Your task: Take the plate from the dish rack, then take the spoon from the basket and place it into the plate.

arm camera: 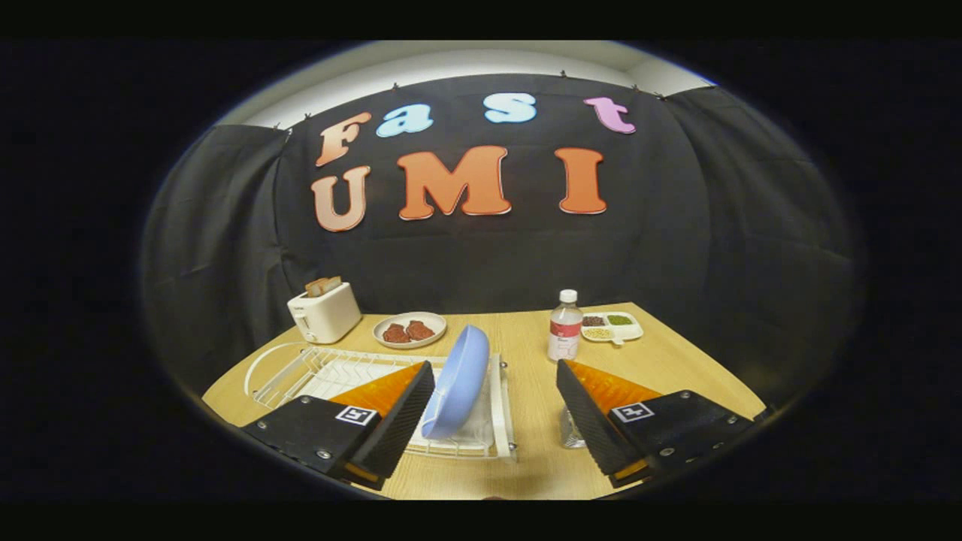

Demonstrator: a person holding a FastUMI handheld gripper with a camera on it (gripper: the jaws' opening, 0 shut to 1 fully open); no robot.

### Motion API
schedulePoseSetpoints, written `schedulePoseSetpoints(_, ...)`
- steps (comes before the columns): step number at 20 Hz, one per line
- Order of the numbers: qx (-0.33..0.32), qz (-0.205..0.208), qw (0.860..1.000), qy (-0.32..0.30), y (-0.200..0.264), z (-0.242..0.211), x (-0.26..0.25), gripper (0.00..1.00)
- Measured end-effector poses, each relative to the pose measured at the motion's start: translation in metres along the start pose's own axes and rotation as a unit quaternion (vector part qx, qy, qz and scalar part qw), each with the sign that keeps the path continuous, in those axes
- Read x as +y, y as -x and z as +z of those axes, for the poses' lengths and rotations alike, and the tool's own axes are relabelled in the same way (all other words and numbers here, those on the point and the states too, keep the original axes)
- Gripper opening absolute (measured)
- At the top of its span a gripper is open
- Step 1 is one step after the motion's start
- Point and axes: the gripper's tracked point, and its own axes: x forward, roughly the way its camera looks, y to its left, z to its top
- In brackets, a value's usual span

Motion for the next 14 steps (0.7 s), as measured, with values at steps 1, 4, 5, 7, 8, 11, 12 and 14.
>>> schedulePoseSetpoints(1,0.013,0.004,1.0,-0.008,-0.01,-0.003,0.006,0.98)
schedulePoseSetpoints(4,0.049,-0.014,0.999,-0.014,-0.036,-0.019,0.008,0.97)
schedulePoseSetpoints(5,0.059,-0.024,0.998,-0.014,-0.045,-0.023,0.005,0.97)
schedulePoseSetpoints(7,0.08,-0.039,0.996,-0.023,-0.061,-0.032,0.002,0.94)
schedulePoseSetpoints(8,0.09,-0.045,0.994,-0.031,-0.066,-0.037,0.0,0.9)
schedulePoseSetpoints(11,0.111,-0.056,0.99,-0.067,-0.073,-0.044,0.005,0.49)
schedulePoseSetpoints(12,0.108,-0.068,0.99,-0.065,-0.071,-0.041,0.004,0.45)
schedulePoseSetpoints(14,0.1,-0.099,0.989,-0.033,-0.073,-0.04,-0.001,0.36)
